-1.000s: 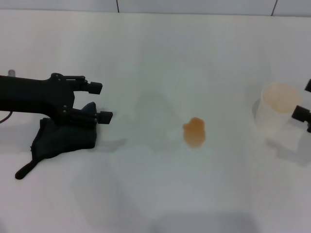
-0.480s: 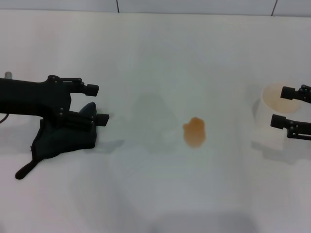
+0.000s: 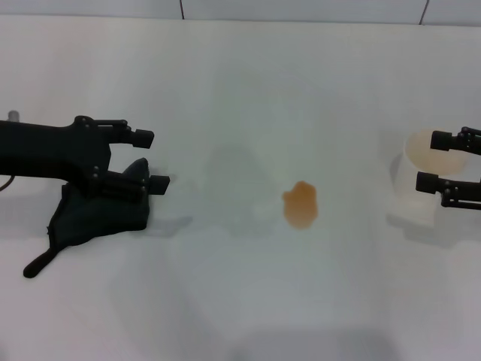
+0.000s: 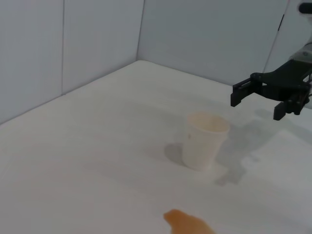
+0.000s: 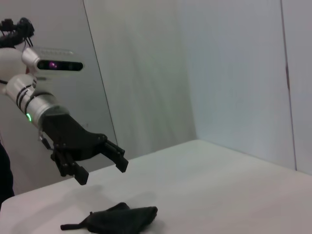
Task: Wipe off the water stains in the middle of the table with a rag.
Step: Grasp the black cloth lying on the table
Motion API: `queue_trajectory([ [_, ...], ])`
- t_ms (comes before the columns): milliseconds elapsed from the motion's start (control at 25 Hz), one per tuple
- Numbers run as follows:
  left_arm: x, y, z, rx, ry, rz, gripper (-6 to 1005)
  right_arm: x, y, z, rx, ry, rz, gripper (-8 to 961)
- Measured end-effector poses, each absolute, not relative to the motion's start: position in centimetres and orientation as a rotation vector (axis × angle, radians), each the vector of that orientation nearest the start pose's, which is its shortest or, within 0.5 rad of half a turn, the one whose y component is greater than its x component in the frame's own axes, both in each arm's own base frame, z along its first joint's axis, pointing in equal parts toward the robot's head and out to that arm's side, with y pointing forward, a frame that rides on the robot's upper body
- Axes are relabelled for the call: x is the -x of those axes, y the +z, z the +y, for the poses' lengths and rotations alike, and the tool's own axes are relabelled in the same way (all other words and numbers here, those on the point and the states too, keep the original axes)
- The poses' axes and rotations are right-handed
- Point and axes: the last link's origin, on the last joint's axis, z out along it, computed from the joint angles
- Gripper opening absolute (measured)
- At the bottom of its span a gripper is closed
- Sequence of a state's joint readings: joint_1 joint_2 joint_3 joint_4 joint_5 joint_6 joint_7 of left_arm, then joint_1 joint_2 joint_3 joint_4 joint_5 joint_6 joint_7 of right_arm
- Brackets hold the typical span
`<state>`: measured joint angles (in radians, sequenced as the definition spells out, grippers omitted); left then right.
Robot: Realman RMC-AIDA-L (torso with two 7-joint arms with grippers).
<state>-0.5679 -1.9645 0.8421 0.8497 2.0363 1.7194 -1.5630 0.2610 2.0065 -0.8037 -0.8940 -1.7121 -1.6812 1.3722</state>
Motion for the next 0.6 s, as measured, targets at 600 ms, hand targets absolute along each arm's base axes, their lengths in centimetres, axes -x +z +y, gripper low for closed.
queue_trajectory([
  [600,23.53,5.10,34.39,2.944,-0.450,-0.471,885,-28.98,7.13,29.18,2.570,0.753,0.509,794],
])
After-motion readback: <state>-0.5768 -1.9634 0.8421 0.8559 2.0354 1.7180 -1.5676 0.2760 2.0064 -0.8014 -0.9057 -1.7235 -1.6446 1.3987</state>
